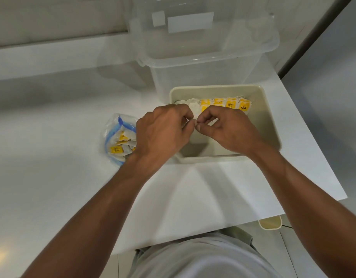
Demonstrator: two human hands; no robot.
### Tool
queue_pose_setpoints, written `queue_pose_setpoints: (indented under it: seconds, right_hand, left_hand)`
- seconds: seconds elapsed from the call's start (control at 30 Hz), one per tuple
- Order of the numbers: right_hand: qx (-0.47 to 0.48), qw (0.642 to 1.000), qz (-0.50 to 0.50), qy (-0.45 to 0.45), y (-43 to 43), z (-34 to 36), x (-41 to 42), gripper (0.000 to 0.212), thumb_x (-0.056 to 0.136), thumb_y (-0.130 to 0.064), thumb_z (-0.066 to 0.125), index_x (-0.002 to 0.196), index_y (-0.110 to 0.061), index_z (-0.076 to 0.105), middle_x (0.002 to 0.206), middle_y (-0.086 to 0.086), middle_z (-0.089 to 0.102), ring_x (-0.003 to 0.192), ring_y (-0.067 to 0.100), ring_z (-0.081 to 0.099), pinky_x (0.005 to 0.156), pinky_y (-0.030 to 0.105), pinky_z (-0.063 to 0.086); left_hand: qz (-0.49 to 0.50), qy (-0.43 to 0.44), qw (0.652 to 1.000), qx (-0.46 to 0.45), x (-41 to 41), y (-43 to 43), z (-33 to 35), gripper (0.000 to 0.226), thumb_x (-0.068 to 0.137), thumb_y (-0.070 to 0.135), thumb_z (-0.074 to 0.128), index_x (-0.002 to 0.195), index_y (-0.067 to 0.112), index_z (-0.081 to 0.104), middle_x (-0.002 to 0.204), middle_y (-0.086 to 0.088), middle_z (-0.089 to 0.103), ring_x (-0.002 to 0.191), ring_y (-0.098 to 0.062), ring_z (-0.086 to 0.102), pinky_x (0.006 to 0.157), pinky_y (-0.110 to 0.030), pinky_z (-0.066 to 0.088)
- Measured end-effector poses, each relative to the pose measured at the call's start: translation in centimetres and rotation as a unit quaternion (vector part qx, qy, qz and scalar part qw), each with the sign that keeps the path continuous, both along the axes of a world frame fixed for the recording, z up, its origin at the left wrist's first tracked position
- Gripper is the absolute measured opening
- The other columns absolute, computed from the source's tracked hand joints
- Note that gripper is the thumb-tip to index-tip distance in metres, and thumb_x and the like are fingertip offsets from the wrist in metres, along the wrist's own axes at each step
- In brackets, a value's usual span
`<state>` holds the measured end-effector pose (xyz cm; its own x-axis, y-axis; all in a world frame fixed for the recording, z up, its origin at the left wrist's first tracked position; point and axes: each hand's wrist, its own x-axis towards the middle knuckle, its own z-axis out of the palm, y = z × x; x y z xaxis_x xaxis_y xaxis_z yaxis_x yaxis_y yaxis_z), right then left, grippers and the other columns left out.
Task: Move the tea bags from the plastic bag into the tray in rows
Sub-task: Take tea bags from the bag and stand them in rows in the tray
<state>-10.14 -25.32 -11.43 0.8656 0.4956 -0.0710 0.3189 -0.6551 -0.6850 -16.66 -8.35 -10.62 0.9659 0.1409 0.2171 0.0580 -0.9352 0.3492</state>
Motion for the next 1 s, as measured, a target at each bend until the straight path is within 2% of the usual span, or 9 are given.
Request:
queue_pose_setpoints:
  seconds: [0.17, 0.27, 0.37, 0.5, 0.57, 0.67, 0.77, 0.9, 1.0]
  right_hand:
    - [0.023, 0.999, 0.027, -0.014, 3.2, 1.3, -1.6, 0.01, 0.085, -0.037, 0.072, 0.09, -0.029, 0.07, 0.088, -0.017, 0.07, 0.076, -0.008, 0.06, 0.077, 0.019, 0.045]
    - [0.037, 0.999, 0.04, -0.002, 5.0, 1.8, -2.6, 0.009, 0.085, -0.034, 0.073, 0.091, -0.028, 0.071, 0.085, -0.017, 0.068, 0.069, -0.011, 0.057, 0.068, 0.011, 0.041]
    - [0.03, 0.998, 0.063, 0.007, 6.7, 1.9, -3.9, 0.007, 0.087, -0.032, 0.07, 0.095, -0.031, 0.071, 0.084, -0.018, 0.067, 0.065, -0.01, 0.057, 0.065, 0.011, 0.041]
    - [0.0, 0.995, 0.098, -0.007, 9.1, 1.8, -5.9, 0.013, 0.091, -0.029, 0.064, 0.101, -0.031, 0.072, 0.081, -0.019, 0.067, 0.063, -0.01, 0.056, 0.064, 0.012, 0.041]
    - [-0.019, 0.992, 0.119, -0.029, 10.3, 1.2, -7.2, 0.017, 0.094, -0.027, 0.06, 0.105, -0.03, 0.073, 0.085, -0.015, 0.071, 0.066, -0.002, 0.06, 0.068, 0.017, 0.045]
    - [-0.096, 0.979, 0.15, -0.095, 11.4, -0.2, -8.9, 0.025, 0.099, -0.032, 0.049, 0.11, -0.032, 0.071, 0.098, -0.006, 0.074, 0.083, 0.018, 0.066, 0.072, 0.03, 0.051]
    - [-0.216, 0.957, 0.14, -0.134, 11.5, -1.4, -10.3, 0.029, 0.1, -0.041, 0.04, 0.116, -0.038, 0.064, 0.101, -0.006, 0.069, 0.088, 0.02, 0.065, 0.065, 0.027, 0.041]
    - [-0.278, 0.947, 0.131, -0.094, 11.9, -2.4, -11.8, 0.03, 0.095, -0.049, 0.049, 0.123, -0.041, 0.058, 0.101, -0.007, 0.067, 0.086, 0.019, 0.064, 0.066, 0.025, 0.037]
    - [-0.299, 0.943, 0.124, -0.084, 12.1, -3.4, -12.3, 0.045, 0.089, -0.054, 0.059, 0.13, -0.039, 0.047, 0.099, -0.006, 0.067, 0.088, 0.022, 0.065, 0.067, 0.027, 0.041]
  left_hand:
    - [0.034, -0.003, 0.999, -0.028, -1.9, 3.7, 0.3, 0.016, 0.09, 0.042, 0.058, 0.096, 0.035, 0.071, 0.09, 0.019, 0.072, 0.079, -0.007, 0.065, 0.064, -0.026, 0.046]
    - [0.04, 0.025, 0.998, -0.038, -3.3, 6.3, -0.2, 0.014, 0.09, 0.036, 0.06, 0.099, 0.038, 0.071, 0.091, 0.02, 0.071, 0.081, -0.009, 0.065, 0.066, -0.026, 0.048]
    - [0.028, 0.05, 0.997, -0.057, -4.8, 8.8, -0.9, 0.015, 0.09, 0.032, 0.063, 0.101, 0.038, 0.071, 0.091, 0.018, 0.071, 0.081, -0.013, 0.066, 0.069, -0.03, 0.053]
    - [0.005, 0.124, 0.992, -0.036, -6.7, 10.7, -1.4, 0.015, 0.092, 0.036, 0.063, 0.105, 0.037, 0.071, 0.092, 0.014, 0.071, 0.082, -0.017, 0.066, 0.067, -0.028, 0.048]
    - [-0.008, 0.158, 0.987, -0.001, -7.6, 11.2, -1.7, 0.019, 0.093, 0.045, 0.06, 0.108, 0.038, 0.069, 0.093, 0.014, 0.069, 0.081, -0.017, 0.062, 0.065, -0.026, 0.04]
    - [-0.023, 0.178, 0.983, 0.037, -8.7, 11.6, -2.2, 0.027, 0.092, 0.057, 0.055, 0.112, 0.041, 0.064, 0.097, 0.013, 0.068, 0.086, -0.018, 0.064, 0.066, -0.024, 0.037]
    - [-0.03, 0.194, 0.979, 0.05, -9.7, 12.0, -2.8, 0.03, 0.09, 0.058, 0.057, 0.116, 0.043, 0.06, 0.102, 0.014, 0.069, 0.093, -0.017, 0.065, 0.068, -0.024, 0.04]
    - [-0.06, 0.229, 0.97, 0.047, -10.8, 11.8, -3.9, 0.036, 0.09, 0.058, 0.058, 0.123, 0.042, 0.057, 0.11, 0.013, 0.067, 0.101, -0.015, 0.064, 0.071, -0.023, 0.041]
    - [-0.079, 0.243, 0.966, 0.031, -11.0, 11.8, -4.6, 0.043, 0.089, 0.054, 0.061, 0.129, 0.039, 0.054, 0.124, 0.012, 0.06, 0.106, -0.018, 0.063, 0.078, -0.028, 0.05]
